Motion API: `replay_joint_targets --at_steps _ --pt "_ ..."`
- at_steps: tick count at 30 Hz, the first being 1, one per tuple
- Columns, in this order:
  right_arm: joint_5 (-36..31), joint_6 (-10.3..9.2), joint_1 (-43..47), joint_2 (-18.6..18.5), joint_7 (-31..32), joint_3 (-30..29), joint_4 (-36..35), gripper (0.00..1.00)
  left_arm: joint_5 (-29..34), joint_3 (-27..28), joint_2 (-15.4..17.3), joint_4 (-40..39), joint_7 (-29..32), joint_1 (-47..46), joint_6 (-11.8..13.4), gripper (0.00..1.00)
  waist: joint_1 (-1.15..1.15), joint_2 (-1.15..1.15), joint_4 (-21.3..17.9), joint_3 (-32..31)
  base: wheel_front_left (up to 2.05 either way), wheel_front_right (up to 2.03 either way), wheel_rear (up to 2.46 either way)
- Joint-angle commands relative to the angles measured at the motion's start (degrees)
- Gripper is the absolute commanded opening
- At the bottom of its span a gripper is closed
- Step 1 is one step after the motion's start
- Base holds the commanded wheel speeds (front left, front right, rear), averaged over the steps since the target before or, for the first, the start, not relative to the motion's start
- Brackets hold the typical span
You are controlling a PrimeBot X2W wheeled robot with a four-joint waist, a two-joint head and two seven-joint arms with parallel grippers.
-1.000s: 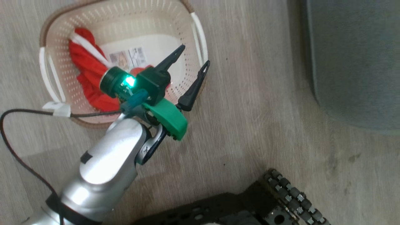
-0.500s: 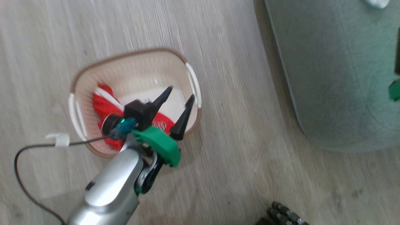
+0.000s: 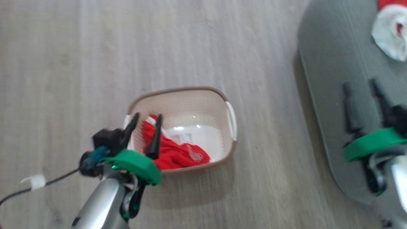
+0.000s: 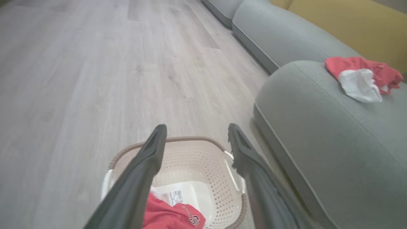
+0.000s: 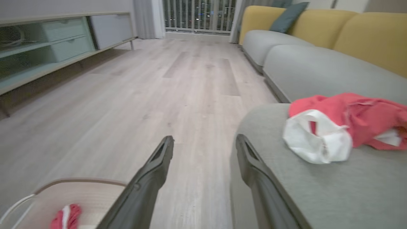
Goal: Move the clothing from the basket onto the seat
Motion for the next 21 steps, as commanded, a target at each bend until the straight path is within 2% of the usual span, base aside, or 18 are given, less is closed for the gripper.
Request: replay_joint_targets --at_steps 1,5,13,21 --pt "-0.83 -0.02 0.7 0.28 -0.51 1.7 -2.15 1.0 0.81 3.92 0.08 -1.91 -0.78 0.05 -0.16 1.0 0.01 0.0 4.04 -3.67 0.0 0.0 0.0" --pt "-1.89 -0.02 1.81 2.44 -0.51 3.99 -1.81 1.0 2.77 8.07 -0.32 -1.44 -0.78 1.74 -0.45 1.0 0.01 0.0 5.46 -5.27 0.0 0.0 0.0" --pt "-3.55 -0.02 4.81 7.77 -0.51 6.42 0.44 1.0 6.69 16.9 -1.92 -0.32 -0.78 6.01 -2.64 1.0 0.01 0.0 6.54 -9.0 0.0 0.0 0.0" --pt "-5.56 -0.02 5.89 9.28 -0.51 5.94 2.98 1.0 9.45 20.75 -3.38 0.54 -0.78 7.13 -4.89 1.0 0.01 0.0 6.67 -10.5 0.0 0.0 0.0"
